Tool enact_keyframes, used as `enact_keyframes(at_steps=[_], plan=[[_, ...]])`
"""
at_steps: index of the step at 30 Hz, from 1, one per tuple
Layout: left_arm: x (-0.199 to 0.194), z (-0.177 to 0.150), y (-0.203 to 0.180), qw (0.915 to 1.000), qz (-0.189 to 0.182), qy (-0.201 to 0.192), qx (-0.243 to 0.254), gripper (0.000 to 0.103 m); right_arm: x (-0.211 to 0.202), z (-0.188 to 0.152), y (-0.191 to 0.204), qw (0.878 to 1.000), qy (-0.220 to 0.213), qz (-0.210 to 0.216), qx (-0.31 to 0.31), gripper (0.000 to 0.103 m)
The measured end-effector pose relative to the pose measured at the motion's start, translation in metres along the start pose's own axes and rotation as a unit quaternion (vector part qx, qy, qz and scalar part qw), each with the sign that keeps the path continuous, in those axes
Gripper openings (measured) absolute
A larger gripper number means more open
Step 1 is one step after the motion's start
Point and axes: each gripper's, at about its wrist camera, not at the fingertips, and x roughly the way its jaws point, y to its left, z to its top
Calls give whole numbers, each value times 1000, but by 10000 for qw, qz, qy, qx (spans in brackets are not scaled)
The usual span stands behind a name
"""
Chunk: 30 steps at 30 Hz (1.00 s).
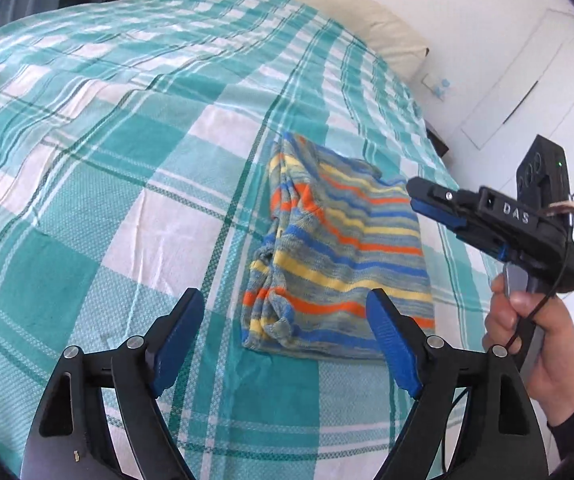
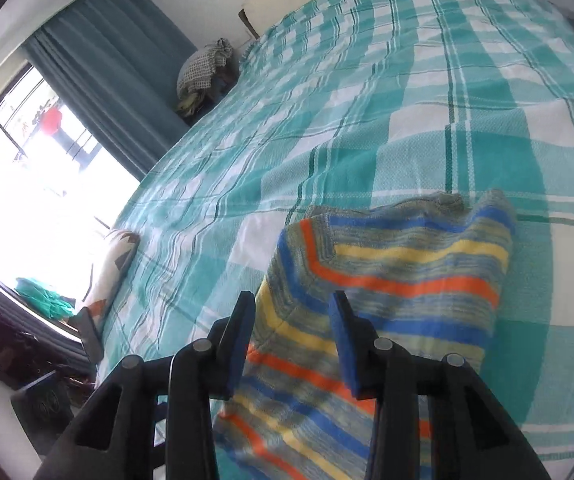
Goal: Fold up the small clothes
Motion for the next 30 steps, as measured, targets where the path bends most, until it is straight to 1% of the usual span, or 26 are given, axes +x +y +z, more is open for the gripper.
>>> enact_keyframes(at_steps=[1, 2, 3, 5, 6, 7, 8, 9, 10, 11, 12, 14, 16, 17, 18, 19, 20, 21, 22, 23, 25, 26, 27, 28, 29, 30], plan=[[11, 6, -5, 9999, 63, 36, 132, 84, -14, -14, 2, 9997, -30, -143, -219, 39], [23, 7, -9, 9994, 189, 104, 252, 82, -22, -27, 3, 9992, 15, -177, -361, 39], [38, 7, -9, 9983, 394, 254, 334, 66, -26, -45, 1, 9989, 150, -144, -412, 39], [74, 5, 2, 9917, 901, 841, 372, 37, -15, -83, -9, 9976, 635, -122, -264, 39], [76, 5, 8, 9923, 817, 883, 307, 37, -8, -104, -17, 9957, 855, -297, -186, 39], [69, 8, 10, 9934, 745, 834, 247, 37, -5, -120, -22, 9949, 919, -381, -138, 37], [58, 11, 8, 9931, 809, 804, 277, 42, -13, -128, -21, 9963, 752, -395, -156, 37], [47, 15, 6, 9927, 918, 690, 356, 55, -23, -129, -17, 9968, 614, -482, -197, 37], [34, 19, 3, 9939, 894, 481, 437, 63, -33, -126, -13, 9967, 521, -582, -220, 39], [23, 23, -2, 9952, 783, 277, 520, 78, -44, -121, -10, 9973, 352, -595, -241, 40], [19, 31, -8, 9956, 689, 139, 613, 85, -54, -112, -7, 9979, 138, -554, -298, 41], [30, 51, -24, 9940, 653, 53, 874, 86, -64, -86, -1, 9969, -174, -616, -453, 43], [57, 72, -38, 9911, 775, 67, 1078, 86, -61, -57, 0, 9963, -337, -594, -514, 43], [76, 79, -40, 9893, 905, 180, 1129, 86, -54, -44, -3, 9964, -371, -570, -504, 43], [98, 85, -38, 9861, 1139, 405, 1136, 83, -43, -34, -8, 9969, -342, -547, -448, 43], [119, 86, -31, 9810, 1440, 684, 1102, 77, -30, -26, -15, 9978, -229, -534, -316, 46], [135, 85, -21, 9775, 1565, 981, 1018, 72, -9, -24, -25, 9984, 11, -549, -107, 50], [139, 83, -13, 9793, 1456, 1086, 889, 72, 13, -26, -39, 9972, 429, -592, 168, 52], [132, 84, -10, 9820, 1346, 1014, 850, 72, 31, -31, -48, 9950, 709, -611, 346, 51], [121, 84, -9, 9830, 1320, 932, 876, 72, 31, -33, -48, 9954, 620, -667, 290, 50], [92, 77, -12, 9844, 1239, 737, 1005, 75, 12, -32, -30, 9962, 380, -781, 49, 50], [76, 70, -13, 9851, 1162, 648, 1088, 81, -2, -34, -21, 9972, 210, -723, -34, 50], [64, 61, -13, 9855, 1082, 581, 1167, 90, -18, -39, -11, 9981, 42, -591, -143, 52], [56, 51, -13, 9852, 1063, 528, 1238, 92, -32, -48, -1, 9985, -66, -468, -271, 57], [54, 40, -11, 9834, 1134, 557, 1299, 94, -41, -60, 6, 9984, -114, -411, -371, 64], [60, 29, -8, 9796, 1272, 727, 1372, 94, -44, -74, 9, 9983, -93, -398, -418, 68]])
